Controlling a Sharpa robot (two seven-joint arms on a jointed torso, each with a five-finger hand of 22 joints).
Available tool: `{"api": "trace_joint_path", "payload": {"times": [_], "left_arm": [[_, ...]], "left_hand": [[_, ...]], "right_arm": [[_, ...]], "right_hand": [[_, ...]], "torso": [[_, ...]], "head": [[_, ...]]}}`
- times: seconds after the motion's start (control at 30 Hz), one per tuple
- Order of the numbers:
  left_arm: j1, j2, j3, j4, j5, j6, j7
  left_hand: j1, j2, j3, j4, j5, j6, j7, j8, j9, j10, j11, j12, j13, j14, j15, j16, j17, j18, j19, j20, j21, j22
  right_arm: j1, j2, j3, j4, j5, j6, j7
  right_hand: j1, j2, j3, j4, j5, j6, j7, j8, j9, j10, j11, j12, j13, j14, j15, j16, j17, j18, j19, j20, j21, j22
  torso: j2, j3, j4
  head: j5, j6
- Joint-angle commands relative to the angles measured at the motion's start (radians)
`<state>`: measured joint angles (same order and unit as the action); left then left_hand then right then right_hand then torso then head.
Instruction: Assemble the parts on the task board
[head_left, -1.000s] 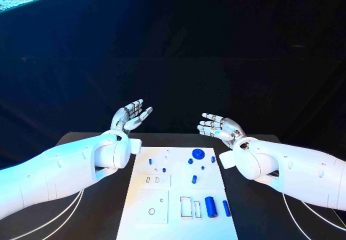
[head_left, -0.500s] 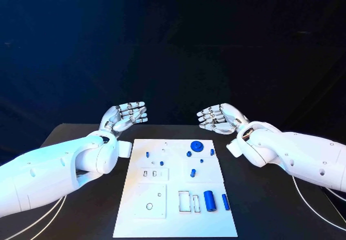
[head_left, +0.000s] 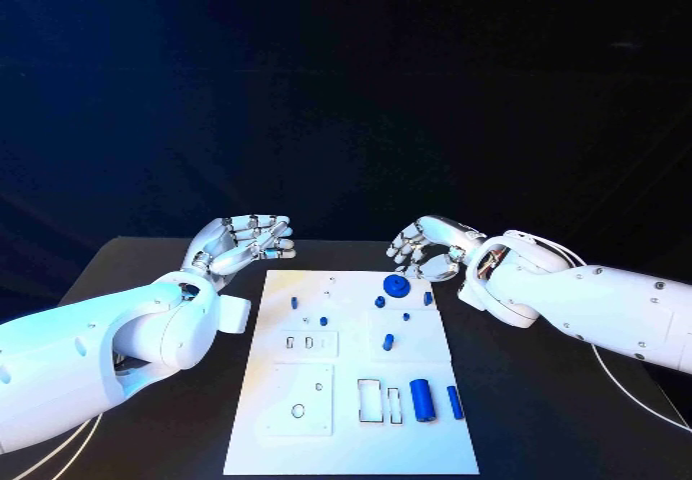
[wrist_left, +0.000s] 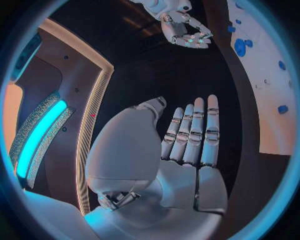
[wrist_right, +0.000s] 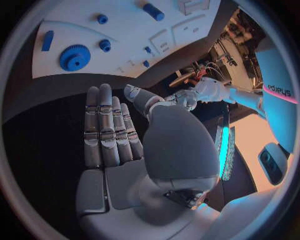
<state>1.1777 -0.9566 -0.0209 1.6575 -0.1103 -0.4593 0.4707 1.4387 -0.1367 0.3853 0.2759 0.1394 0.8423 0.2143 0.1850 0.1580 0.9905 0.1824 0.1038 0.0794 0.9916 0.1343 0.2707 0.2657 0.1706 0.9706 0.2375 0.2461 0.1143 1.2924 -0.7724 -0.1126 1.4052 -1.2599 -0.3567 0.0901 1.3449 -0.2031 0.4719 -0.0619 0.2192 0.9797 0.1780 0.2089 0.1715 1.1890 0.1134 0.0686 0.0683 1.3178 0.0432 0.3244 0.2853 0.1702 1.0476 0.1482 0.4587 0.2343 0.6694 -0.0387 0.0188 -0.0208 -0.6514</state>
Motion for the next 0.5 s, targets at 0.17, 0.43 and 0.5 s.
{"api": "trace_joint_path", "payload": {"times": [0.17,0.43,0.5], "left_arm": [[0.001,-0.035,0.004,0.062,-0.011,0.062,-0.012],[0.003,-0.054,0.016,0.097,-0.012,0.082,-0.015],[0.003,-0.058,0.018,0.103,-0.011,0.085,-0.017]], "left_hand": [[-0.003,-0.006,0.009,-0.006,-0.004,0.003,0.021,0.004,0.002,0.007,0.001,-0.009,0.000,-0.013,0.002,0.001,0.010,0.012,0.008,-0.002,0.008,0.002],[-0.007,-0.009,0.016,-0.008,-0.005,-0.003,0.024,0.003,0.004,0.004,0.005,-0.021,-0.002,-0.050,0.009,-0.013,0.020,0.010,0.000,0.001,0.007,0.000],[-0.007,-0.009,0.016,-0.008,-0.005,-0.003,0.024,0.003,0.004,0.004,0.005,-0.021,-0.002,-0.051,0.009,-0.013,0.021,0.010,0.000,0.001,0.007,0.000]], "right_arm": [[0.000,0.017,0.001,0.011,-0.268,0.082,-0.146],[-0.005,0.028,0.001,0.007,-0.301,0.086,-0.186],[-0.007,0.028,0.001,0.011,-0.309,0.092,-0.193]], "right_hand": [[-0.020,-0.063,0.001,0.059,0.007,0.025,-0.027,-0.018,0.026,-0.006,-0.026,-0.003,0.013,0.175,-0.040,0.716,0.615,-0.034,0.219,-0.056,0.520,0.503],[-0.005,-0.061,-0.024,0.083,0.008,0.021,-0.023,-0.023,0.043,-0.045,-0.019,-0.004,0.024,0.192,-0.034,0.963,0.870,-0.068,0.289,-0.040,0.724,0.768],[-0.002,-0.059,-0.026,0.086,0.008,0.020,-0.022,-0.024,0.045,-0.045,-0.018,-0.004,0.027,0.195,-0.034,0.989,0.898,-0.072,0.298,-0.039,0.746,0.797]], "torso": [[0.037,-0.0063,0.0148],[0.057,-0.0123,0.0213],[0.061,-0.0133,0.0226]], "head": [[-0.012,0.000],[-0.017,0.001],[-0.018,0.005]]}}
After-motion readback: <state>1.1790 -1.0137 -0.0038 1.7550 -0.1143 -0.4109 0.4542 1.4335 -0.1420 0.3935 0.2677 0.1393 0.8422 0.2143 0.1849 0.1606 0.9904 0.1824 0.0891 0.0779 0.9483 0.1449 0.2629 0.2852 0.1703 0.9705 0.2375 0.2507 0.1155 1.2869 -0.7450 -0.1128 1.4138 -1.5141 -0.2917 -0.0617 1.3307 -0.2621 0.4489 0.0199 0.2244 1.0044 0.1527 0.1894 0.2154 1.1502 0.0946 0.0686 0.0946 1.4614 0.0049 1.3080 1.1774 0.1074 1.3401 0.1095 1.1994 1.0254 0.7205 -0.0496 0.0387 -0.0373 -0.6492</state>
